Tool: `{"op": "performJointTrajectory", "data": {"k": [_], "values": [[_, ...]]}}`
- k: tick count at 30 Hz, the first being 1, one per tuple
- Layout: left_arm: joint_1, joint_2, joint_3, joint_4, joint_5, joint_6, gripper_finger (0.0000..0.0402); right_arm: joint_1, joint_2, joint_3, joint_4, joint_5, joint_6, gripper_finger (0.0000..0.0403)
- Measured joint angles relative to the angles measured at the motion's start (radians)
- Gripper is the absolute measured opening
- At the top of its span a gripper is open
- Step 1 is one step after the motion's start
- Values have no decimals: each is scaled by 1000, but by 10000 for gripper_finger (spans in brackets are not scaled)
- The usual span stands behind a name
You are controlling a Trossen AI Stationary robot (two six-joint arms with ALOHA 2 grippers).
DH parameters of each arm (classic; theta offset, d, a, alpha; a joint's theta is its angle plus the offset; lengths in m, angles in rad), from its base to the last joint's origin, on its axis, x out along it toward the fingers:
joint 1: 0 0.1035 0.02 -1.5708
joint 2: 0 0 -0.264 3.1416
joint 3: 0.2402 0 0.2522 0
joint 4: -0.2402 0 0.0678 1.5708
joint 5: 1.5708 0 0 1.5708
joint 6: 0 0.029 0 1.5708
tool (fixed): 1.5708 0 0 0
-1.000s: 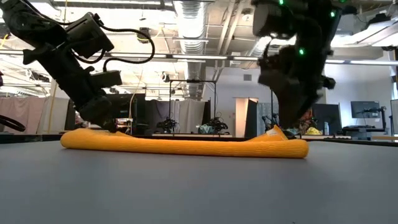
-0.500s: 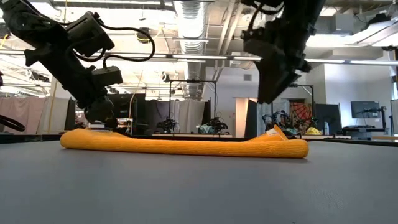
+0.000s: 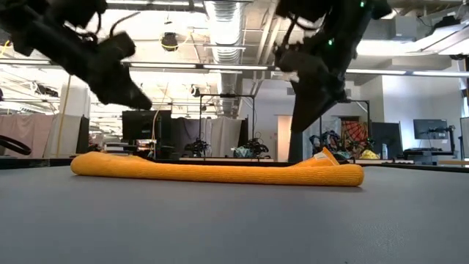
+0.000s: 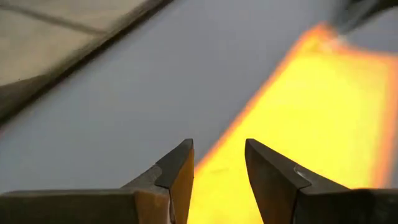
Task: Roll towel into tight, uniform cylinder
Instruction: Roll the orange microfiber cloth
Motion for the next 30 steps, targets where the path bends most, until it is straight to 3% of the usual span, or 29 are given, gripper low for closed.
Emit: {"op": "performJointTrajectory", "data": {"k": [4, 9, 16, 23, 30], "values": [[-67, 47, -71, 56, 61, -91, 133, -54, 0, -58, 49, -61, -39, 14], [-101, 158, -132, 155, 49, -161, 132, -115, 1, -157, 157, -103, -47, 28], [-100, 324, -134, 167, -4, -162, 132, -142, 1, -250, 245, -139, -10, 13], [-78, 518, -131, 309, -34, -138, 132, -85, -1, -283, 264, -132, 124, 16], [-17, 552, -93, 304, 3, 24, 132, 63, -1, -302, 308, -91, 360, 17]]}}
